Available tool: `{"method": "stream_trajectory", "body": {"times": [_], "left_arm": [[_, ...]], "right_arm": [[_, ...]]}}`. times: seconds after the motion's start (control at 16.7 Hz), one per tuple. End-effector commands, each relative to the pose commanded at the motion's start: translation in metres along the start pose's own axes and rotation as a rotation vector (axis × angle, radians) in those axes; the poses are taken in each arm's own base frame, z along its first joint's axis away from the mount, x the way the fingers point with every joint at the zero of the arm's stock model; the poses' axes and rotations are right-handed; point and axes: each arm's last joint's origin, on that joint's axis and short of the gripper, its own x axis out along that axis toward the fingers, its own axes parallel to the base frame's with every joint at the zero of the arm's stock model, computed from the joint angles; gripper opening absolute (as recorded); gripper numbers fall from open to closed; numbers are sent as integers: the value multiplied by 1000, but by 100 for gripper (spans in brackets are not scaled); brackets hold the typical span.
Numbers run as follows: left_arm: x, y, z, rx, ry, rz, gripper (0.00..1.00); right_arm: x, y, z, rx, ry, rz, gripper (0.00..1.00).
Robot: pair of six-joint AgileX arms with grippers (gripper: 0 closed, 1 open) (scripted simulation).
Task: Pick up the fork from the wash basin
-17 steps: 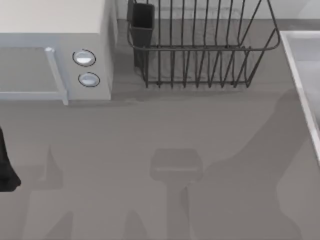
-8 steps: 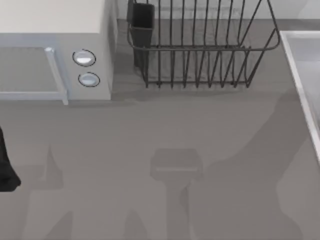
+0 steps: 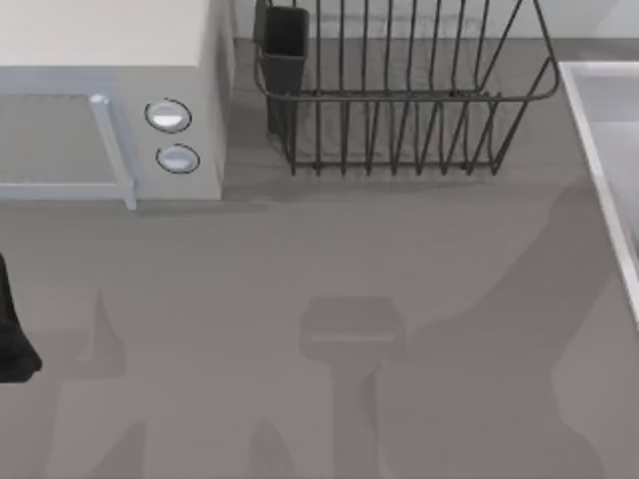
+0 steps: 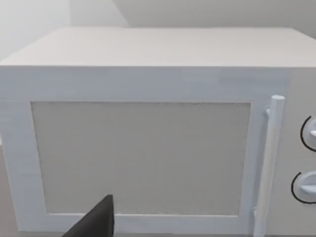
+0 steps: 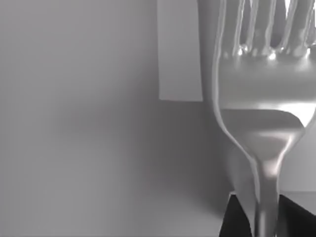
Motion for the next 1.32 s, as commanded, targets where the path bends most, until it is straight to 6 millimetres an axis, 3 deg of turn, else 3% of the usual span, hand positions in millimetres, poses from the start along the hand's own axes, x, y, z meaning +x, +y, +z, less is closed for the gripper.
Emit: {"method": "stream_trajectory", "body": {"times": [0.12,0.24,0.72,0.84,1.08,1.2,1.32], "left_arm": [[0,0,0,0,0,0,100],[0,0,0,0,0,0,100],[0,0,0,0,0,0,100],[0,0,0,0,0,0,100],[0,0,0,0,0,0,100],[0,0,0,0,0,0,100],[0,0,0,0,0,0,100]], "right_arm": [[-5,0,2,0,-3,-1,0],[-23,-2,7,0,-7,-1,0],[-139,0,8,0,9,2,0],[-150,0,7,0,0,0,0],[-149,2,7,0,1,1,0],[-156,19,4,1,4,2,0],[-170,56,-4,2,10,4,0]]}}
